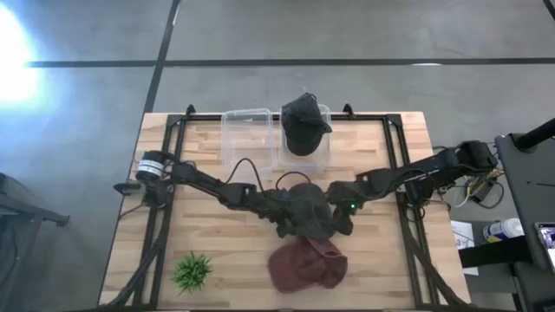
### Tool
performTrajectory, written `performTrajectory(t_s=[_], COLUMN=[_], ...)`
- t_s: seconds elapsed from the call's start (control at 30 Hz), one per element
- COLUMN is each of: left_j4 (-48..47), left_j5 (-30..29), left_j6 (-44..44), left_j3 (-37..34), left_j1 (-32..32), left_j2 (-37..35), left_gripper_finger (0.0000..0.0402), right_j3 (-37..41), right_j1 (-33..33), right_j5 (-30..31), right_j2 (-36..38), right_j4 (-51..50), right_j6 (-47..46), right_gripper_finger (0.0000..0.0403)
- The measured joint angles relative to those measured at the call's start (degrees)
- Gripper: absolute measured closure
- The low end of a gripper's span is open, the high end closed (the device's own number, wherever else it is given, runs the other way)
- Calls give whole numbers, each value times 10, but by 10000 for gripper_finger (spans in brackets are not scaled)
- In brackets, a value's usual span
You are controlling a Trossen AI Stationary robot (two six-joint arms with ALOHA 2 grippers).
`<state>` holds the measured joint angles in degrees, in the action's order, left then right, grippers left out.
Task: Pick & Place hat
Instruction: Put the black cap into the right transparent bin
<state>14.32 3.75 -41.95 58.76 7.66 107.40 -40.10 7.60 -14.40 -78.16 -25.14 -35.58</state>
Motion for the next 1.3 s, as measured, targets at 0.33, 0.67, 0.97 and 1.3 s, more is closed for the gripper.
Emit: performTrajectory(t_s=[0.33, 0.67, 0.97, 1.3], left_j4=[54, 57, 57, 14], left_j5=[7, 12, 3, -34], left_j6=[-42, -39, -16, -14], left_j3=[3, 9, 11, 16], left_j1=[9, 20, 20, 22], left_j2=[52, 63, 58, -69], left_gripper_finger=[257, 257, 257, 257], right_j3=[0, -1, 0, 2], right_j1=[0, 0, -1, -2], right_j5=[23, 39, 116, 117], right_j2=[-90, -110, -105, 48], right_j4=[53, 81, 82, 62], right_j6=[-36, -34, -29, 4], right_gripper_finger=[172, 238, 387, 393])
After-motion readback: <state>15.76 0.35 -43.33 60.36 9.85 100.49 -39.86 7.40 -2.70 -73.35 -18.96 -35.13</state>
